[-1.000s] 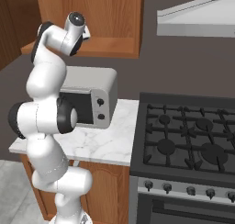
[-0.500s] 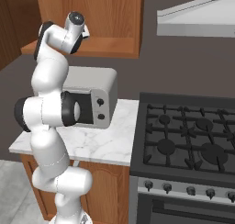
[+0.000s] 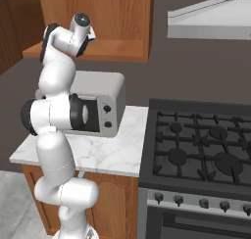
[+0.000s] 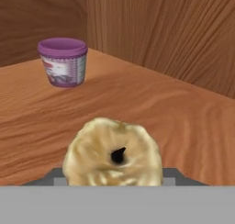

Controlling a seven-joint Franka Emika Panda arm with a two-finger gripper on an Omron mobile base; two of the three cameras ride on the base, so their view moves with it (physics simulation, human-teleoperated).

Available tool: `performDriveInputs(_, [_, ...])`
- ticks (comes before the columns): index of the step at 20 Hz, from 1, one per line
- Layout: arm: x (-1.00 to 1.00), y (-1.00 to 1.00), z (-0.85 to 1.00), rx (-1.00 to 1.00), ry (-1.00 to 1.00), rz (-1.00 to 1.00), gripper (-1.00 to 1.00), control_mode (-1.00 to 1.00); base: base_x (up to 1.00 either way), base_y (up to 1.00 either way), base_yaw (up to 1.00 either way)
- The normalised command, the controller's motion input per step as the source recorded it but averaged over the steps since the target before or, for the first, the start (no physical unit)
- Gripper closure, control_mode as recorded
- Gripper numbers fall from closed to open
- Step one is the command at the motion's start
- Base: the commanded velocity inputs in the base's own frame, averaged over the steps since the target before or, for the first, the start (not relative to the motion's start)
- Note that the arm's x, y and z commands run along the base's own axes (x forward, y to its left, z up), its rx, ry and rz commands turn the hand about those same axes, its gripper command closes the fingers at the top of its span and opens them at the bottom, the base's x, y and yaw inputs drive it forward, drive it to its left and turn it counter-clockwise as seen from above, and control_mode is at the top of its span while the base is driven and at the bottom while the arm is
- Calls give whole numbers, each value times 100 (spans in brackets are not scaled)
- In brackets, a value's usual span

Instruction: Pick the candle and candle from the dining table and place them in the open cabinet. Close the cabinet after placing the objects.

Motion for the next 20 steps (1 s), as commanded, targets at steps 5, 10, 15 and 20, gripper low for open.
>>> performDriveInputs(5, [29,9,-29,0,0,0,100,-100,0,0,0])
performDriveInputs(10, [19,7,-17,0,0,0,-100,-100,0,0,0])
performDriveInputs(15, [1,-2,-5,0,0,0,-100,-100,0,0,0])
performDriveInputs(20, [0,-21,0,0,0,0,-100,-100,0,0,0])
